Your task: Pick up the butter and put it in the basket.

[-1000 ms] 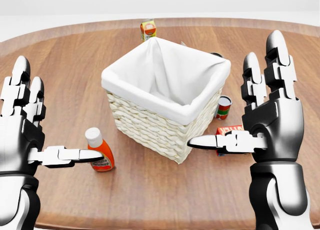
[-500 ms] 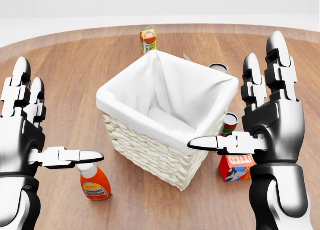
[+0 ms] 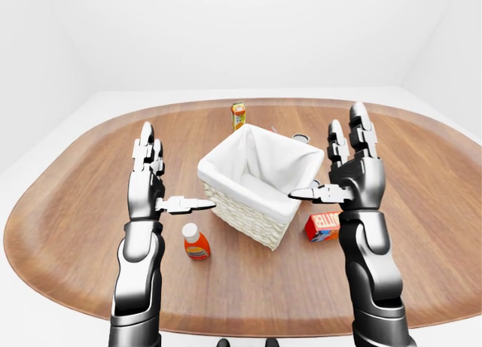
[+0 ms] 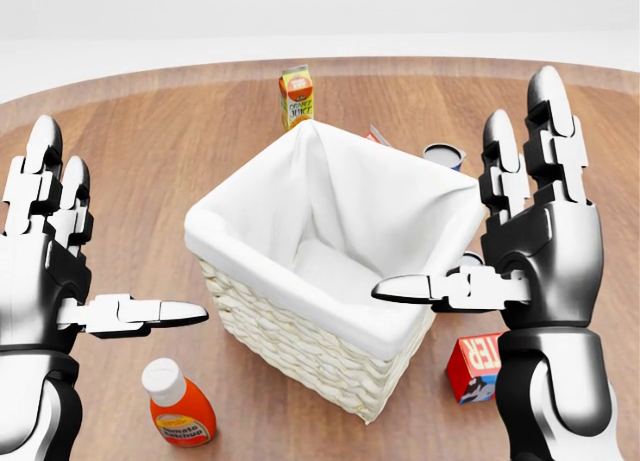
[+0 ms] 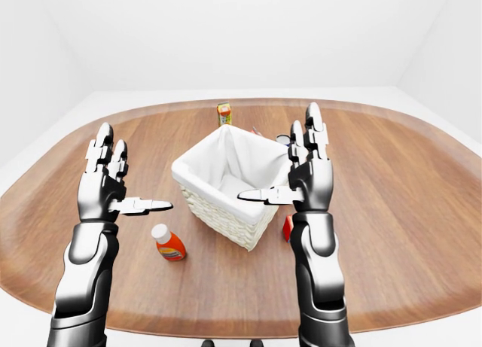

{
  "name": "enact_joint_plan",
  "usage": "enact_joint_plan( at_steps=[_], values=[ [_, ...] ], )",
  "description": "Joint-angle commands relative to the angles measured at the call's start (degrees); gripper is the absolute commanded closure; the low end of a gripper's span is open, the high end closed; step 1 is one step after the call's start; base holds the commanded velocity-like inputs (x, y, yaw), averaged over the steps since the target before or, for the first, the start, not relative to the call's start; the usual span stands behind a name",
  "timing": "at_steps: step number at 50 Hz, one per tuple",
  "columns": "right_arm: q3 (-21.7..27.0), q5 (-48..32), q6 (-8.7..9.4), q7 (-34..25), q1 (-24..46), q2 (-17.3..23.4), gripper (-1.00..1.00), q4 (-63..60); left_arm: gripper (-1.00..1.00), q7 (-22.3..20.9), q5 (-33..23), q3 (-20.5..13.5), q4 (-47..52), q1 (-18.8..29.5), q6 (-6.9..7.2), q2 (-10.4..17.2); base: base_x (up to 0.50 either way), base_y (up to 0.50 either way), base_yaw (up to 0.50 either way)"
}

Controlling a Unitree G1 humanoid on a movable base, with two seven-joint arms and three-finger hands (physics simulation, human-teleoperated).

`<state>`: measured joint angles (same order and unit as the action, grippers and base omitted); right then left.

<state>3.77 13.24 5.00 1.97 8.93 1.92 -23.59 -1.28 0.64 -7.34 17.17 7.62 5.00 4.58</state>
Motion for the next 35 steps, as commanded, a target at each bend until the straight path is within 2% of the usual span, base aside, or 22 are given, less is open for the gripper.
enact_joint_plan(
  at_steps=[1, 16, 24, 27, 31, 32, 33, 34, 35],
  values=[
    [-0.66, -1.38, 0.00, 0.52, 0.13, -0.39, -1.00, 0.62, -1.00, 0.09, 0.09, -0.03, -0.09, -0.03, 0.00, -0.01, 0.00, 0.00, 0.00],
    [-0.65, -2.99, 0.00, -0.73, 0.79, 0.62, -1.00, 1.51, -1.00, 0.24, 0.14, 0.05, -0.01, -0.30, 0.00, -0.13, 0.00, 0.00, 0.00],
    [2.57, -11.40, 0.00, -11.47, 3.06, 5.80, -1.00, 8.88, -1.00, 0.19, 0.35, -0.25, -0.04, -0.19, 0.00, 0.05, 0.00, 0.00, 0.00],
    [3.84, -14.96, 0.00, -17.37, 3.12, 8.31, -1.00, 11.52, -1.00, 0.26, 0.41, -0.32, -0.18, -0.15, 0.00, 0.06, 0.00, 0.00, 0.00],
    [5.48, -17.03, -0.10, -20.34, 3.71, 8.98, -1.00, 13.07, -1.00, 0.34, 0.44, -0.28, 0.15, 0.09, 0.00, 0.12, 0.00, 0.00, 0.00],
    [5.62, -18.48, -4.45, -22.33, 4.03, 10.36, -1.00, 14.85, -1.00, 0.29, 0.42, -0.27, 0.15, 0.12, 0.00, 0.17, 0.00, 0.00, 0.00],
    [5.79, -19.65, -7.65, -23.68, 4.25, 10.94, -1.00, 16.03, -1.00, 0.25, 0.45, -0.33, 0.06, 0.18, 0.00, 0.21, 0.00, 0.00, 0.00],
    [6.22, -20.56, -9.66, -24.96, 4.59, 11.56, -1.00, 16.87, -1.00, 0.22, 0.57, -0.45, -0.04, 0.28, 0.00, 0.25, 0.00, 0.00, 0.00],
    [6.81, -20.84, -9.72, -25.55, 5.03, 11.66, -1.00, 17.07, -1.00, 0.21, 0.59, -0.48, -0.08, 0.29, 0.00, 0.28, 0.00, 0.00, 0.00]
  ],
)
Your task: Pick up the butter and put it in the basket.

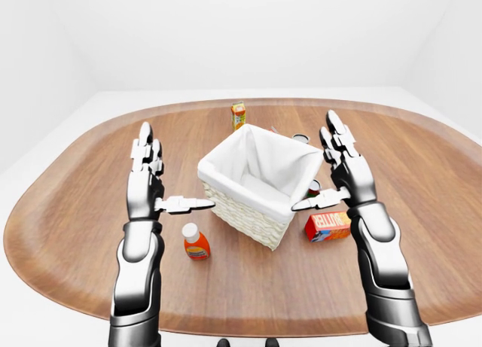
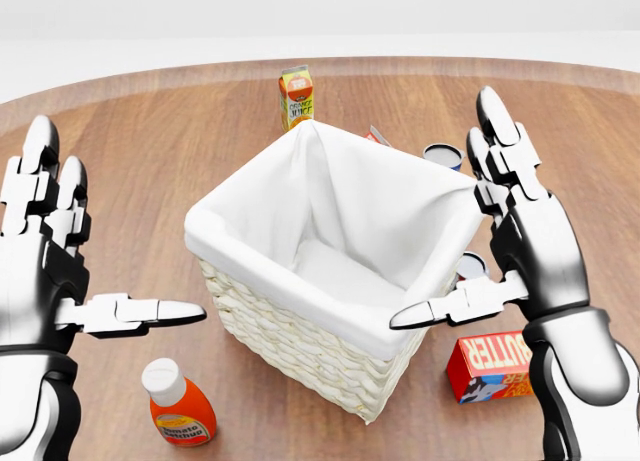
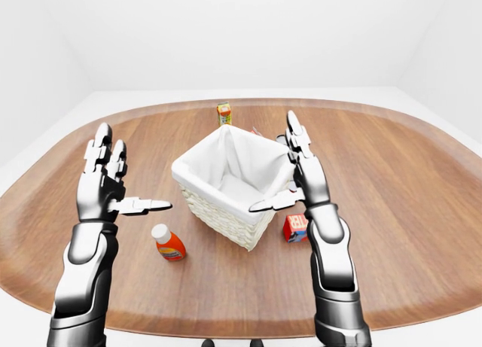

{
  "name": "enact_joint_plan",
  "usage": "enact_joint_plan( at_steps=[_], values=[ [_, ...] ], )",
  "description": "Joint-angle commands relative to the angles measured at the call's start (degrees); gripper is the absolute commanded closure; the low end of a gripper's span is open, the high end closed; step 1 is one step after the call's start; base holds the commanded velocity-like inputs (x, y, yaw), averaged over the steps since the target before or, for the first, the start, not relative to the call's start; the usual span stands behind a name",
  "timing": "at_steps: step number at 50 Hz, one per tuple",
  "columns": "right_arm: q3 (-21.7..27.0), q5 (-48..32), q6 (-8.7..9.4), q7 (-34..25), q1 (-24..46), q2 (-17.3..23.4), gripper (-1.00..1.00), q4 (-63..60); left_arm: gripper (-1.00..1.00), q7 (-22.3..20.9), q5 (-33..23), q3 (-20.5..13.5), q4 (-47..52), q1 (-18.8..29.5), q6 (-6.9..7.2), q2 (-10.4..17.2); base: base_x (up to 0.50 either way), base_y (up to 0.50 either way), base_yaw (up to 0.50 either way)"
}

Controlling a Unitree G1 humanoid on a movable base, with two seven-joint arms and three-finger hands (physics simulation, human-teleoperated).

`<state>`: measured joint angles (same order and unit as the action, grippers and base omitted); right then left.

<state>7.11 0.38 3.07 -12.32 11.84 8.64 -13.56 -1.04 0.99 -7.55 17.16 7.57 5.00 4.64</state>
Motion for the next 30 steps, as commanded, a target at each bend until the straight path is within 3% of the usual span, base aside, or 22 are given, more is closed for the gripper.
enact_joint_plan(
  at_steps=[1, 10, 16, 24, 30],
  values=[
    [4.23, -8.08, -8.07, -12.11, 3.20, 5.75, -1.00, 7.47, -1.00, -0.02, 0.32, -0.29, -0.18, 0.29, 0.00, 0.18, 0.00, 0.00, 0.00],
    [7.04, -10.33, -8.07, -23.23, 5.25, 11.75, -1.00, 16.40, -1.00, 0.10, 0.39, -0.29, 0.11, 0.13, 0.00, 0.14, 0.00, 0.00, 0.00],
    [7.06, -13.22, -8.07, -25.92, 6.08, 13.26, -1.00, 22.03, -1.00, 0.17, 0.22, -0.09, -0.13, 0.06, 0.00, 0.06, 0.00, 0.00, 0.00],
    [6.00, -18.53, -8.07, -25.77, 5.73, 13.78, -1.00, 30.32, -1.00, 0.18, 0.21, 0.01, -0.15, -0.32, 0.00, -0.11, 0.00, 0.00, 0.00],
    [5.15, -24.51, -8.07, -21.17, 7.47, 15.31, -1.00, 39.62, -1.00, 0.19, 0.35, -0.08, -0.36, -0.32, 0.00, -0.08, 0.00, 0.00, 0.00]
  ],
)
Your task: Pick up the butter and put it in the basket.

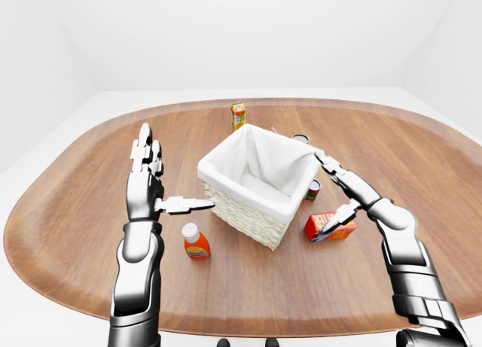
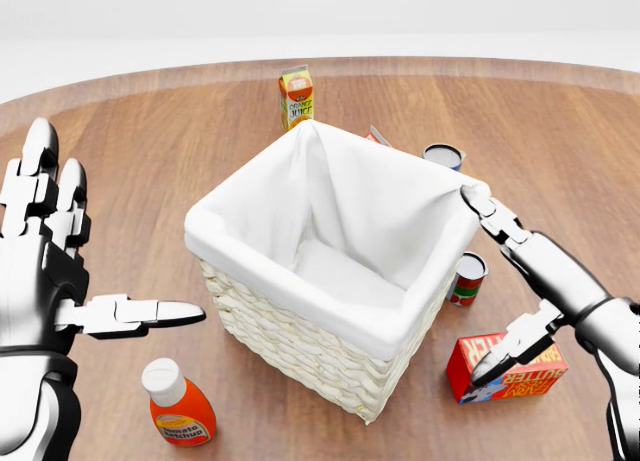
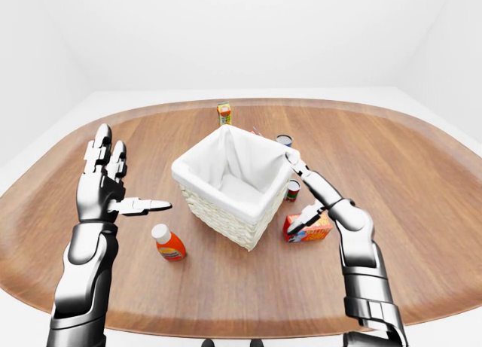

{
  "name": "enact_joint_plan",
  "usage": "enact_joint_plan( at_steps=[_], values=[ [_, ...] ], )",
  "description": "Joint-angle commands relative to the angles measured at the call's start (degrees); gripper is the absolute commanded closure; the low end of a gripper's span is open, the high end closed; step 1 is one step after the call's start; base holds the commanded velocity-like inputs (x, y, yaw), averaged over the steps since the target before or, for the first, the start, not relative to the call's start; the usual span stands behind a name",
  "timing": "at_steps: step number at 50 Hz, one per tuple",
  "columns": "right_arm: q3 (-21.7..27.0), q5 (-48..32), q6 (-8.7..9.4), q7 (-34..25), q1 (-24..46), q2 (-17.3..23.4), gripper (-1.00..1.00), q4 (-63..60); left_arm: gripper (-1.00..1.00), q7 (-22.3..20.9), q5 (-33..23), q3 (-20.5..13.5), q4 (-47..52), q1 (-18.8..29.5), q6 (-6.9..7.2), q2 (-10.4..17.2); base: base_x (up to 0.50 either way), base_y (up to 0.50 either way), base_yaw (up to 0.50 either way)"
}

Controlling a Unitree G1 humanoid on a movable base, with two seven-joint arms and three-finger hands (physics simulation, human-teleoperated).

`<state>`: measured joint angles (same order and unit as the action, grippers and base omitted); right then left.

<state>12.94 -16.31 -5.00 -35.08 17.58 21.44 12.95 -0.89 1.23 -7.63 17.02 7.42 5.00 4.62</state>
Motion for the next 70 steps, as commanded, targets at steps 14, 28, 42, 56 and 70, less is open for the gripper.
enact_joint_plan(
  at_steps=[14, 28, 42, 56, 70],
  values=[
    [-3.84, -21.08, 0.00, 12.07, 5.69, 5.71, -1.00, 28.10, -1.00, 0.02, 0.27, -0.10, -0.69, 0.06, 0.00, 0.03, 0.00, 0.00, 0.00],
    [-10.03, -33.62, 0.00, 26.89, 11.74, 6.37, -1.00, 44.40, -1.00, 0.02, 0.43, -0.29, -0.98, 0.08, 0.00, 0.18, 0.00, 0.00, 0.00],
    [-17.38, -50.25, 0.00, 47.61, 21.51, 3.06, -1.00, 59.00, -1.00, 0.08, 0.39, -0.22, -0.89, -0.38, 0.00, 0.02, 0.00, 0.00, 0.00],
    [-18.36, -53.55, 0.00, 50.91, 22.17, -1.08, -1.00, 63.97, -1.00, 0.16, 0.52, -0.35, -1.38, -0.41, 0.00, 0.08, 0.00, 0.00, 0.00],
    [-18.48, -53.87, 0.00, 49.22, 21.56, -1.83, -1.00, 65.00, -1.00, 0.18, 0.34, -0.23, -1.08, -0.72, 0.00, -0.04, 0.00, 0.00, 0.00]
  ],
)
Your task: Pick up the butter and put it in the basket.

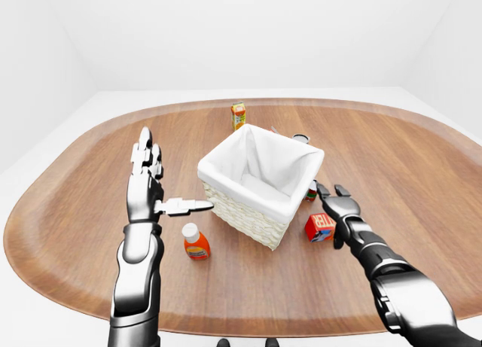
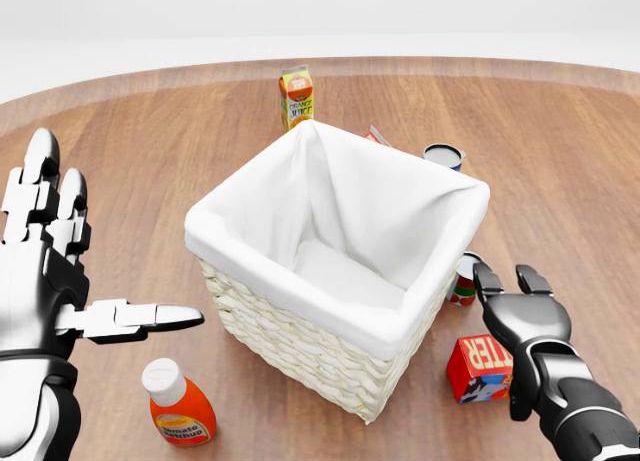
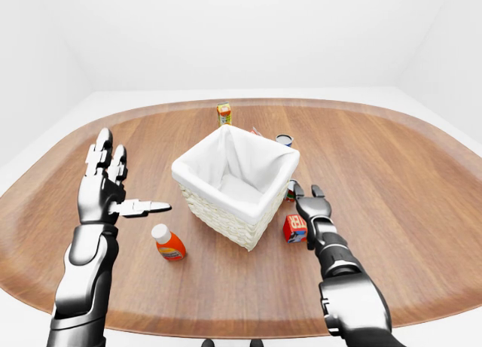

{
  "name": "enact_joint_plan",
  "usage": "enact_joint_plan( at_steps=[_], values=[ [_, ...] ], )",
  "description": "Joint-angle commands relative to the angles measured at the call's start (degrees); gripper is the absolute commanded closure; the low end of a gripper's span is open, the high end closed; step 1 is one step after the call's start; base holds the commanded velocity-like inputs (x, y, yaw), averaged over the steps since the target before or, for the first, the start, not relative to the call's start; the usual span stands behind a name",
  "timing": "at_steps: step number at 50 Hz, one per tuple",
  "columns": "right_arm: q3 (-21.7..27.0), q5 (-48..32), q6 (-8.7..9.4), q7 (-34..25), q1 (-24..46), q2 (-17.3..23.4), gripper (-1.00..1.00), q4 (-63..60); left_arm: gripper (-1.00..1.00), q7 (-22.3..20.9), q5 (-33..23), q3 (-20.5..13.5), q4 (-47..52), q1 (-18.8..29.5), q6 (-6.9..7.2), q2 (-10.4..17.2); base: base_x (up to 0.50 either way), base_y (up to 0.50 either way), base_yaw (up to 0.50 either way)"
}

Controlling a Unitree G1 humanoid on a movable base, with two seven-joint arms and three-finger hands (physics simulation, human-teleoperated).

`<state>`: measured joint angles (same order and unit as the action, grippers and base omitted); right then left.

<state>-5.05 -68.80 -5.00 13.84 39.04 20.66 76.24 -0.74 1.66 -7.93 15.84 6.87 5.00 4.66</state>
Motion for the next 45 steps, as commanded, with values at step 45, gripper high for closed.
enact_joint_plan(
  at_steps=[45],
  values=[
    [0.53, -3.66, 0.00, -10.41, 0.56, -3.37, -1.00, 2.99, -1.00, 0.02, 0.25, -0.31, -0.76, 0.00, 0.00, 0.14, 0.00, 0.00, 0.00]
  ],
)
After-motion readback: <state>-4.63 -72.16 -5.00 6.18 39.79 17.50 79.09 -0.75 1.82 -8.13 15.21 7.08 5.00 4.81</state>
